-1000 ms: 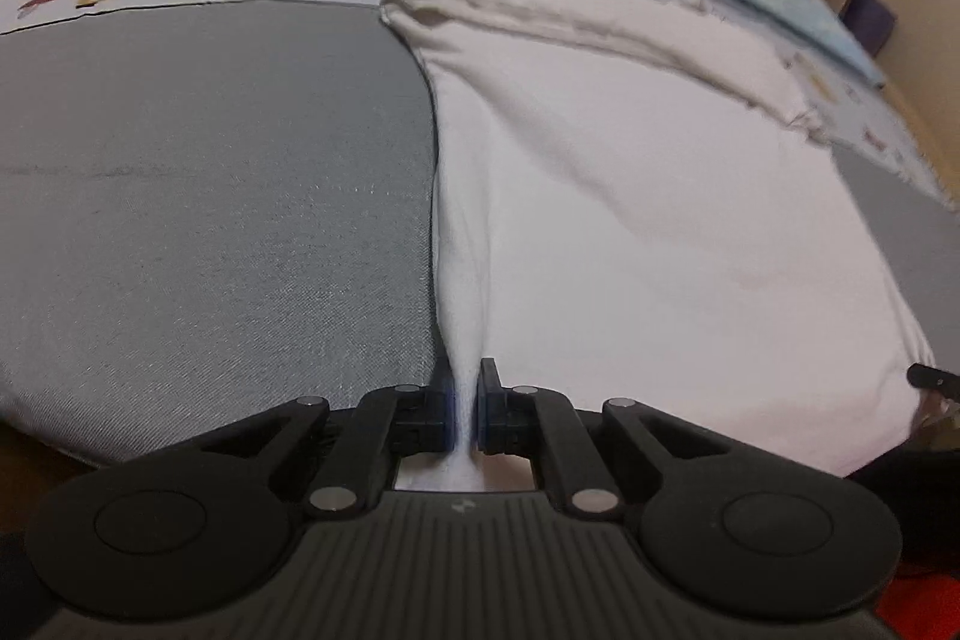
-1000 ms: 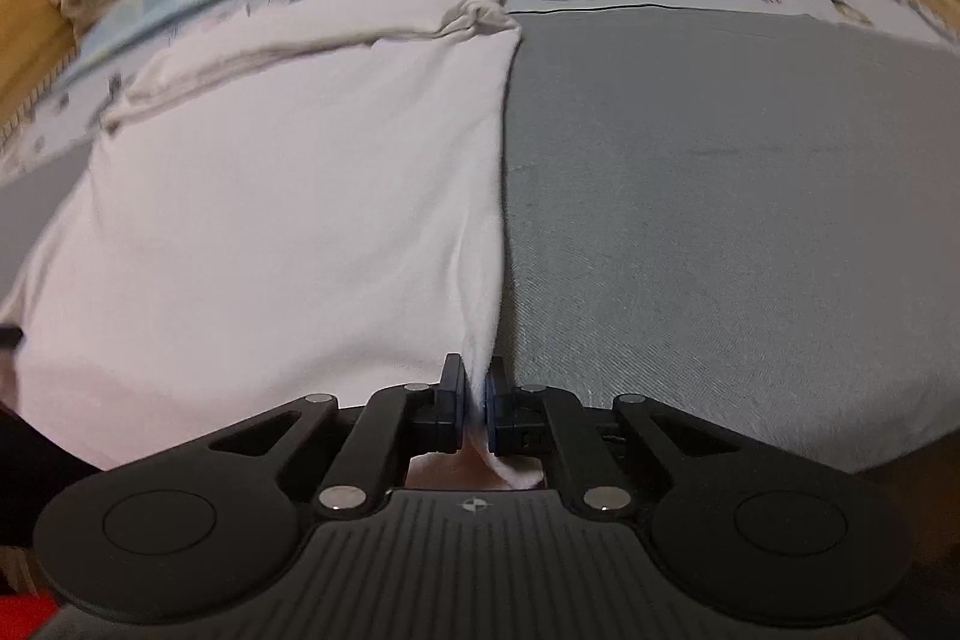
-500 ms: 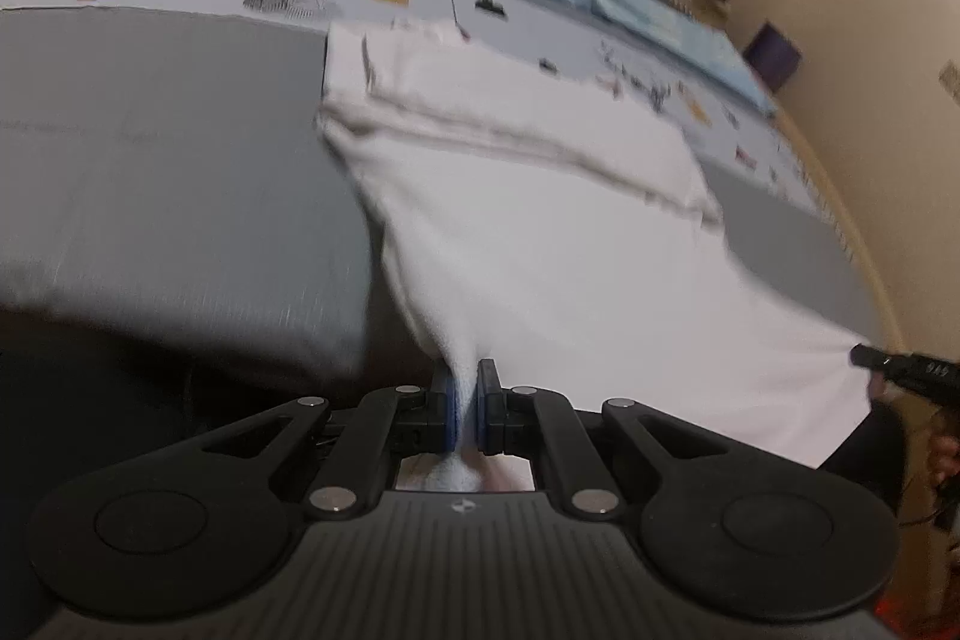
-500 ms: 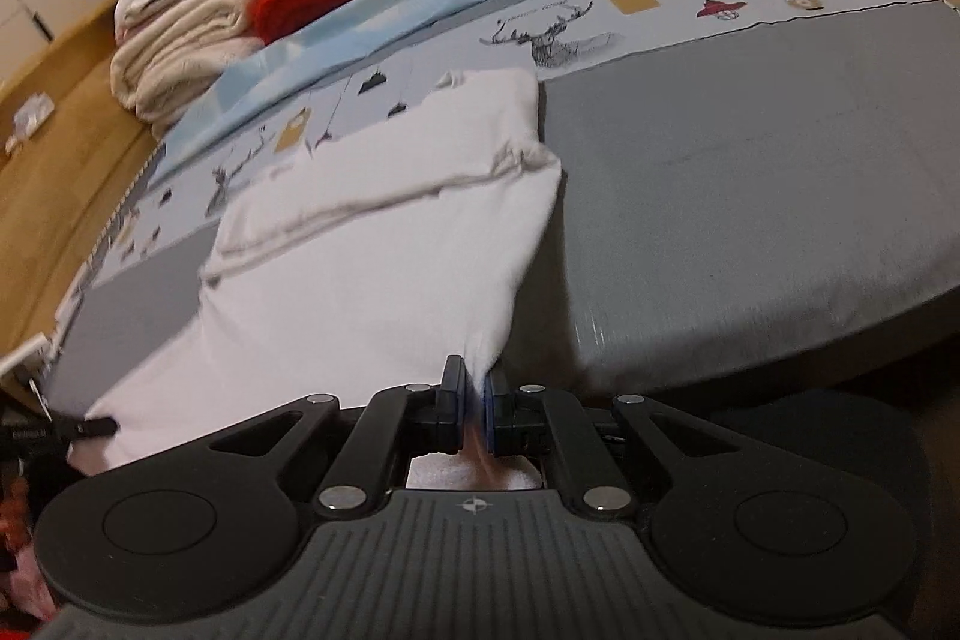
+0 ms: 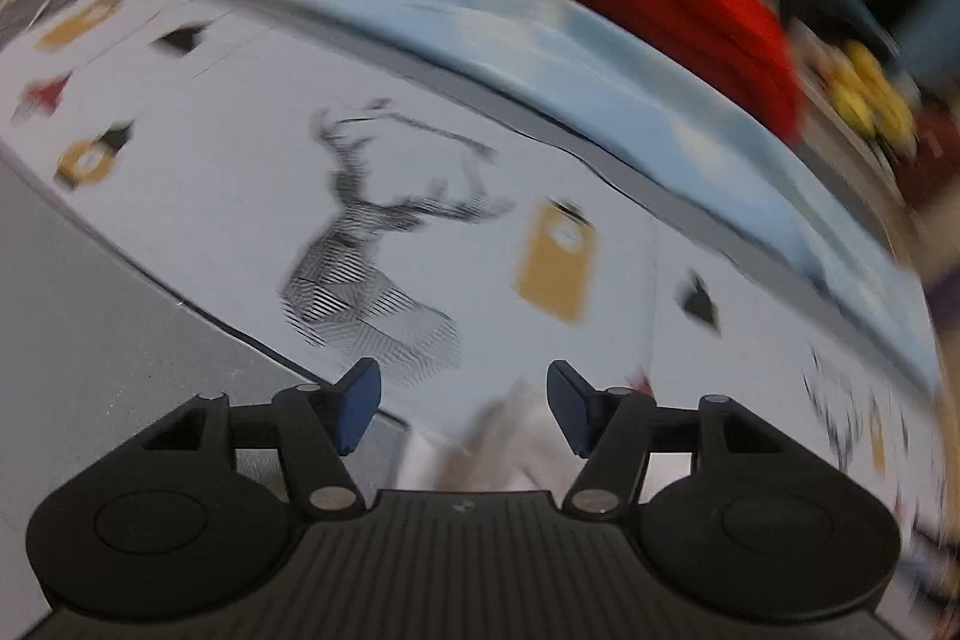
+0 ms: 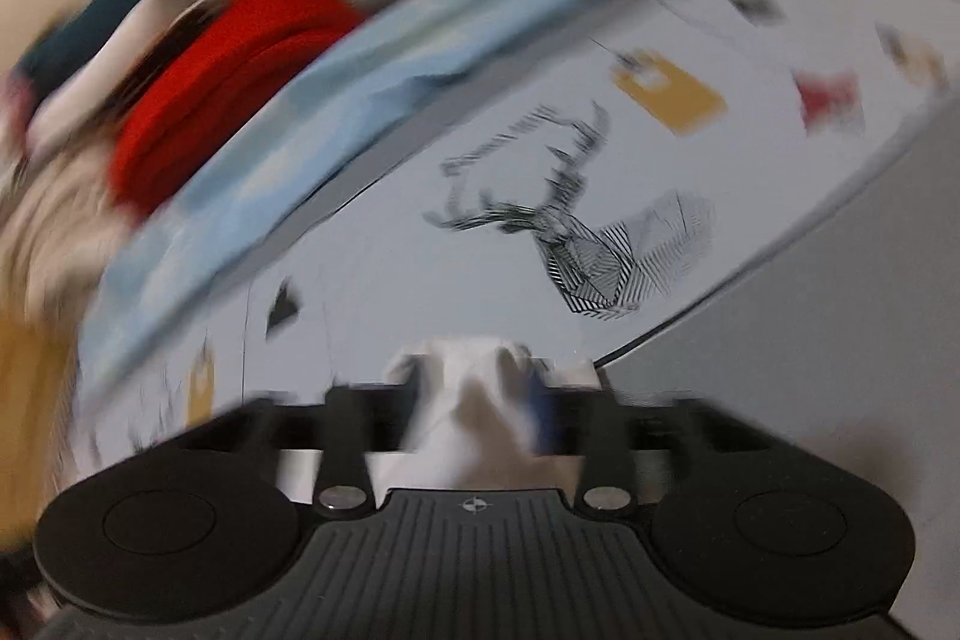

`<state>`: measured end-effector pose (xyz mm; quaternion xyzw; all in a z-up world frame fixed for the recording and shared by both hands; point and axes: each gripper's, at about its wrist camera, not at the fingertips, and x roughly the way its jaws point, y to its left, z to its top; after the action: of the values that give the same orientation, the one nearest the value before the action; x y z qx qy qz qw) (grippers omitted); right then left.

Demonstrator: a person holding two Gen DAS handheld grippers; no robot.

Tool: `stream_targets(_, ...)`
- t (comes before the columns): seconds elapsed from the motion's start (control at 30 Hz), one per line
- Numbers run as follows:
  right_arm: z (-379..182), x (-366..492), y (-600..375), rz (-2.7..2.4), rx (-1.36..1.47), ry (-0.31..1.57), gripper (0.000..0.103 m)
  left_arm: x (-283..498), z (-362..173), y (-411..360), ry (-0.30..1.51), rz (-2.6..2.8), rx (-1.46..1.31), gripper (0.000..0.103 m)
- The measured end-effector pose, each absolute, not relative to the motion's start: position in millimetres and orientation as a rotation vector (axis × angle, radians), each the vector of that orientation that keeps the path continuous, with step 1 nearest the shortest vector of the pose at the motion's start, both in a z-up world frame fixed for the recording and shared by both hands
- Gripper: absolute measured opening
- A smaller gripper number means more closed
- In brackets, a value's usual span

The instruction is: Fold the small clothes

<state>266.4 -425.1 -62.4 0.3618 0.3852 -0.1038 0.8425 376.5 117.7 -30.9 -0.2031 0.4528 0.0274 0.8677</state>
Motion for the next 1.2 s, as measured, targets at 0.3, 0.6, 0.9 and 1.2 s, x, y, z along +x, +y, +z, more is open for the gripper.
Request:
stream_targets(0.3, -84, 243, -418, -0.169, 0.522, 0.713, 0.06, 351, -73, 126, 0.952, -0.078, -0.366, 0.084)
stream_targets(0.6, -118, 285, -374, -0.09, 0.031, 0.738, 0.059, 372, -109, 98, 1.006, -0.38, -0.186, 0.084)
stream_targets(0.9, -115, 309, -372, 0.013, 0.13, 0.686, 0.003, 382, -94, 81, 0.846, -0.502, -0.272, 0.008)
stream_targets(1.2, -86, 292, -412, -0.015, 0.419, 0.648, 0.003, 384, -88, 118, 0.813, -0.29, -0.373, 0.006)
